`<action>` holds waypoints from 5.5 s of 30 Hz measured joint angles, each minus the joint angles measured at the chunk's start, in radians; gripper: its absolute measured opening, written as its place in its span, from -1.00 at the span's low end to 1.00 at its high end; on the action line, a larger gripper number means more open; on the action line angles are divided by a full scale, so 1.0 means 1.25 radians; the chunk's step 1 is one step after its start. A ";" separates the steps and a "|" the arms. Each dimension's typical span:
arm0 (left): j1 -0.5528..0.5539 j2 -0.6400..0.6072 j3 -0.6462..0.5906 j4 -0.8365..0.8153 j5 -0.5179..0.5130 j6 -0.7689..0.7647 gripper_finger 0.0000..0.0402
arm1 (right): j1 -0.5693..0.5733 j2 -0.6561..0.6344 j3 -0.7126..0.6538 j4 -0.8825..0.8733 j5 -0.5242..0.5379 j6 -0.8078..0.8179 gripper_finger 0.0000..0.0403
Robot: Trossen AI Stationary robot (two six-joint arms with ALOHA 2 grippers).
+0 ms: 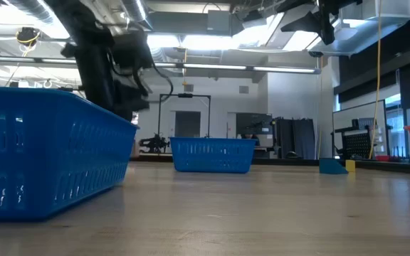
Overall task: Sort & place blocks by color
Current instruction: Put the top brown block into the top blue basket, then put the bottom brown block into the top blue basket, then put the top right blue block into the orange basket
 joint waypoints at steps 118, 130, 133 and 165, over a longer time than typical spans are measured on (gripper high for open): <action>-0.827 0.163 0.181 -0.299 0.189 -0.500 -0.41 | 0.001 0.000 -0.001 0.004 -0.078 -0.002 0.04; -0.595 -0.311 0.184 -0.437 -0.267 -0.321 -0.41 | 0.001 0.000 -0.001 -0.001 -0.078 -0.002 0.04; -0.425 -0.330 0.184 -0.247 -0.262 -0.110 -0.41 | 0.001 0.000 -0.001 -0.001 -0.078 -0.001 0.04; 0.039 0.139 0.207 0.330 0.372 0.172 0.74 | -0.001 0.008 0.000 0.073 -0.077 0.077 0.04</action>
